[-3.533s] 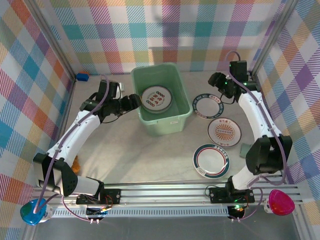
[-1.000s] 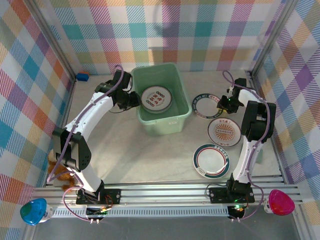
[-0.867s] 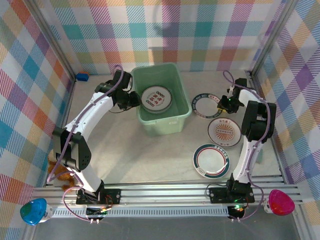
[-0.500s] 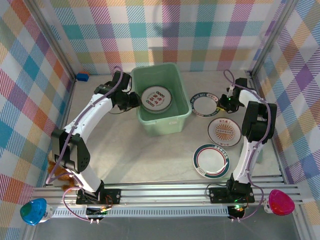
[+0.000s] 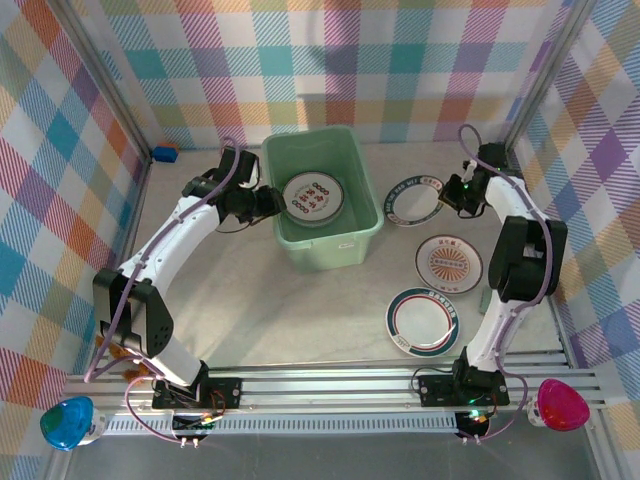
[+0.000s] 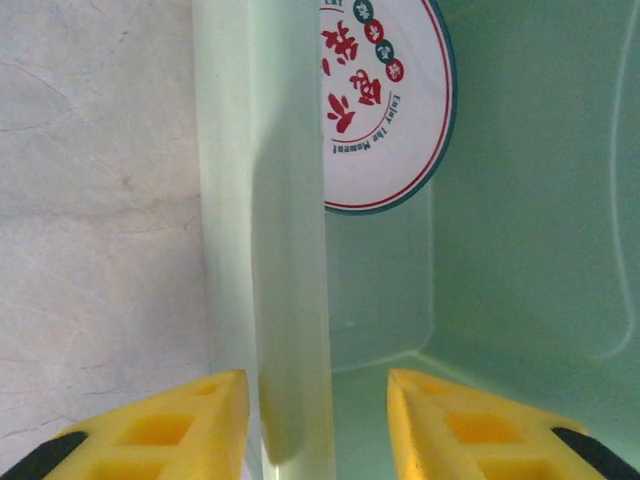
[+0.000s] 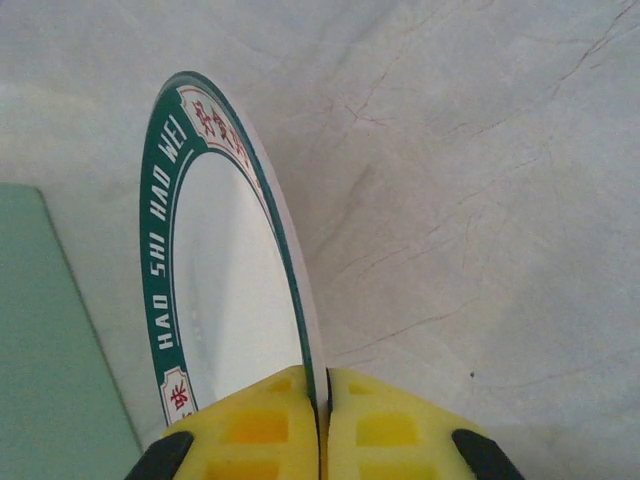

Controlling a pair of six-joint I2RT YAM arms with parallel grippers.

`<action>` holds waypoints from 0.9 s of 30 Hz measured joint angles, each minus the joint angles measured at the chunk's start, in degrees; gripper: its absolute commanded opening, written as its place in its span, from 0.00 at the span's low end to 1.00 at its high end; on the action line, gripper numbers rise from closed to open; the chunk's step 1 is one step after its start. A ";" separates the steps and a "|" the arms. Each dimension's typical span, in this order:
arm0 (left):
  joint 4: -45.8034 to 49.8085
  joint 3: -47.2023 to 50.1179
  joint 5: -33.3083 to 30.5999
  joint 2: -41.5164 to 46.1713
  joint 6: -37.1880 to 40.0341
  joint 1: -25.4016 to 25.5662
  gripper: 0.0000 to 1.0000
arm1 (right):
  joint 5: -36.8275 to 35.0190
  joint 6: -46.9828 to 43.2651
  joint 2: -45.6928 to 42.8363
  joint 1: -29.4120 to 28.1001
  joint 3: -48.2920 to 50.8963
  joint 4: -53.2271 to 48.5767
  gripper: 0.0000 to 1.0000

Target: Place the plates into the plastic bin on the countertop

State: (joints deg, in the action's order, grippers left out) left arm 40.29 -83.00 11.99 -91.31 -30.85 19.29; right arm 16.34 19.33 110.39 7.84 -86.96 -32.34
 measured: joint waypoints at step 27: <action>-1.99 2.91 -0.70 8.85 6.54 -2.54 0.57 | -5.42 8.98 -15.17 -25.90 -13.92 0.15 0.00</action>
State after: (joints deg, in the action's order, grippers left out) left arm 38.30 -80.09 11.29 -82.46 -24.32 16.75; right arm 10.92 28.32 95.22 -18.06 -100.88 -32.18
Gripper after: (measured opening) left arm 0.564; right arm 0.054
